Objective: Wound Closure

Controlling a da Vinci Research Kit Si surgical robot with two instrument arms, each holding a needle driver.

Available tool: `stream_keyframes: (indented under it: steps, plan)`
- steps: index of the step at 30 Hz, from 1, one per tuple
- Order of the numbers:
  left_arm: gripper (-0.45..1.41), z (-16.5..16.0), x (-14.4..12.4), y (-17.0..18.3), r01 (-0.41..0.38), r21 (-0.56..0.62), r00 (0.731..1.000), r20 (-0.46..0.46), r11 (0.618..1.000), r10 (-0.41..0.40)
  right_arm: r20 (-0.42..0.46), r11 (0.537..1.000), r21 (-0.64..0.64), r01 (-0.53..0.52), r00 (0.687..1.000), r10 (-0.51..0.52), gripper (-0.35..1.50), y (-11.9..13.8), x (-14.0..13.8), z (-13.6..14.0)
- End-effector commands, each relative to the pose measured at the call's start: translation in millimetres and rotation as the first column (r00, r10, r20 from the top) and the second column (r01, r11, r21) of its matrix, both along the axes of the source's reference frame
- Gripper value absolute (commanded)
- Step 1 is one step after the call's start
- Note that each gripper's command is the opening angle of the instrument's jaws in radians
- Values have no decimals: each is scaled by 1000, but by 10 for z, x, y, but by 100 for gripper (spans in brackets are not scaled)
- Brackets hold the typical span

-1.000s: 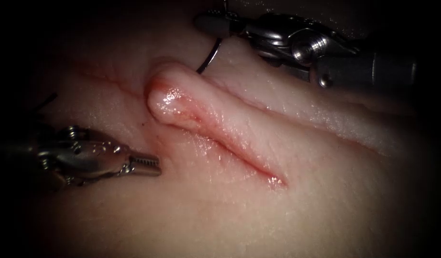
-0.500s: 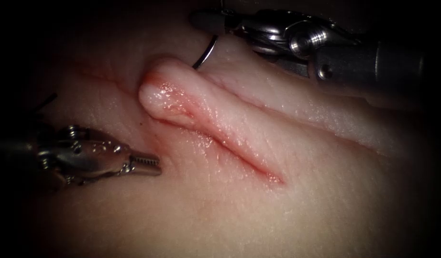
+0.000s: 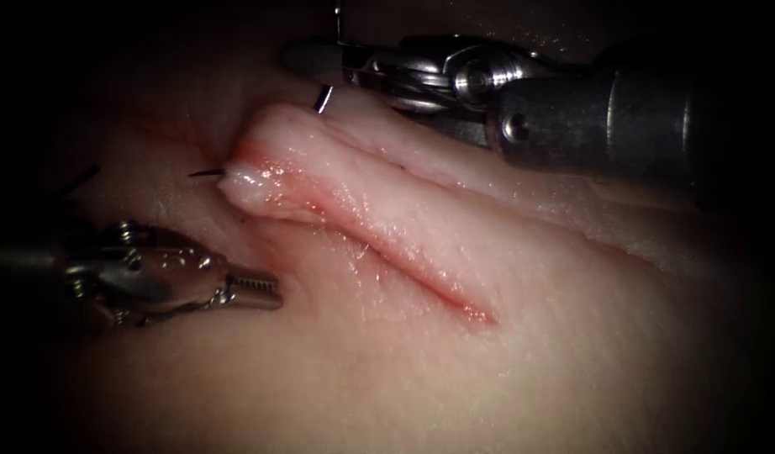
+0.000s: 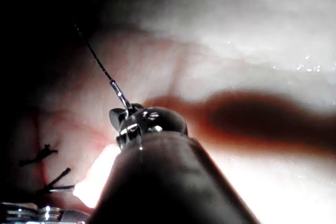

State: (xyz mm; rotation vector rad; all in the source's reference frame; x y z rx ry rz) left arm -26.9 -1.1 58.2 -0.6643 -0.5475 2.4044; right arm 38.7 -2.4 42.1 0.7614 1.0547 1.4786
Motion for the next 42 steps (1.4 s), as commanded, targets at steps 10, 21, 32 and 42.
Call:
stream_keyframes:
  steps: [10,21,32,42]
  plan:
    - [7,6,-5,-3,-1,1,1000,1,1000,1,-136,993,118,29,991,-12,52,0,13,15]
    - [7,6,-5,-4,-1,1,1000,1,1000,1,101,979,-166,117,990,-101,118,28,-13,19]
    - [7,6,-5,-4,-1,1,1000,1,1000,1,380,770,-453,450,878,-290,125,44,-28,-6]
    - [7,5,-4,-4,-2,2,1000,-1,1000,2,539,594,-487,641,755,-373,138,28,5,-12]
